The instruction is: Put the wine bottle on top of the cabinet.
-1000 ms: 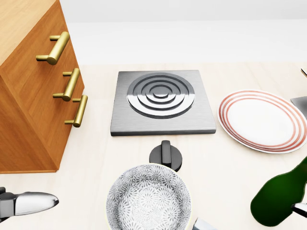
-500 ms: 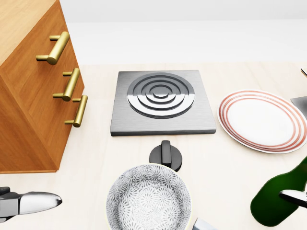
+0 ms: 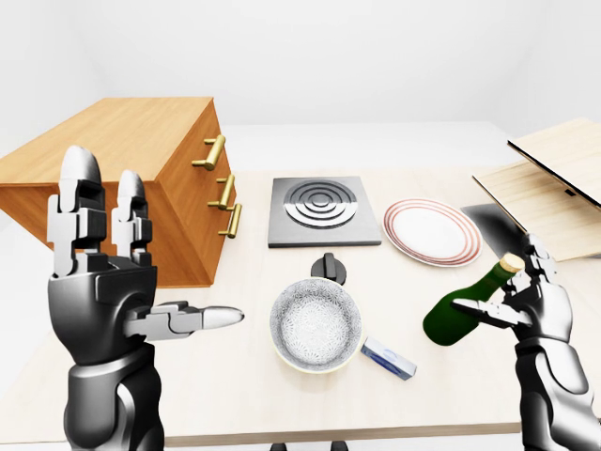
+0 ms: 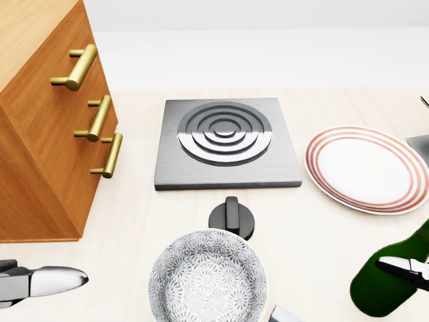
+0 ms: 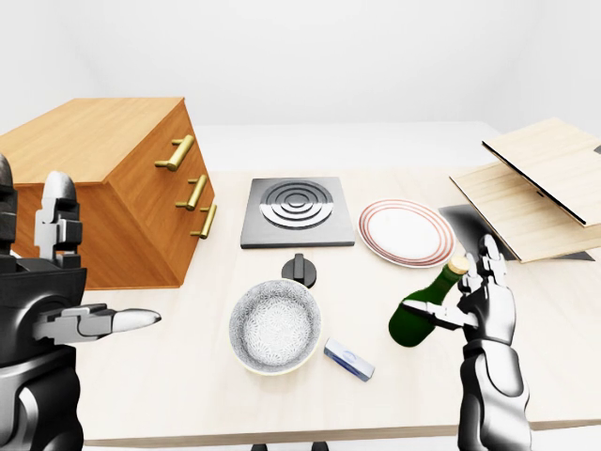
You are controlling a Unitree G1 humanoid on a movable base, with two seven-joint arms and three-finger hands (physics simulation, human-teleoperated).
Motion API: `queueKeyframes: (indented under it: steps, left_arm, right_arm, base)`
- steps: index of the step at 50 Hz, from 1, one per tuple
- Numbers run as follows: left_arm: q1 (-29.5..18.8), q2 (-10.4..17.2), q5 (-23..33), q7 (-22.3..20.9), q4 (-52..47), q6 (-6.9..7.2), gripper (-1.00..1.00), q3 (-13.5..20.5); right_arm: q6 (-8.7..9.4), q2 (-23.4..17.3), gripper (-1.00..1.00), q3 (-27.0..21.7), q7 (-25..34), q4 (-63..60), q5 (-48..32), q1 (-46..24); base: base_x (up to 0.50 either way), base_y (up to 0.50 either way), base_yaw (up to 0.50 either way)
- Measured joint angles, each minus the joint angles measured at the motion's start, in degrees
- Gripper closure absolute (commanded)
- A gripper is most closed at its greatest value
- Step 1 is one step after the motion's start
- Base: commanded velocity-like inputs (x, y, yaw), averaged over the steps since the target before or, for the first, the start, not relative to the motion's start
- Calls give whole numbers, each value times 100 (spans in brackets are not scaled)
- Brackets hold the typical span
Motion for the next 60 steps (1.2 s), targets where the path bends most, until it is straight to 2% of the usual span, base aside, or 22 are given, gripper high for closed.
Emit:
queueKeyframes:
  steps: [1,4,5,6,28,47,60]
  left_arm:
    - [1,0,-1,0,3,0,-100,0]
    - [7,0,-5,-1,8,0,-100,1]
    - [9,-1,-7,-2,10,0,-100,2]
    - [9,0,-8,-3,14,0,-100,4]
    - [27,-6,-5,-14,108,0,-100,-6]
    - [-12,16,-54,12,65,0,-100,36]
    - [-35,23,-66,27,37,0,-100,47]
  right_arm:
    - [0,-7,-83,18,-10,6,-4,-12]
    - [0,-26,63,63,-37,0,-15,-43]
    - [0,-30,91,76,-42,-4,-19,-53]
    - [0,-35,100,88,-46,-7,-22,-62]
    - [0,115,100,202,83,-598,-60,64]
    - [0,674,100,22,186,-3809,-440,431]
    - [0,571,100,34,49,-5232,-550,-34]
  base:
    - [0,0,0]
    - [0,0,0]
    - [0,0,0]
    - [0,0,0]
    - [0,0,0]
    - [0,0,0]
    - [0,0,0]
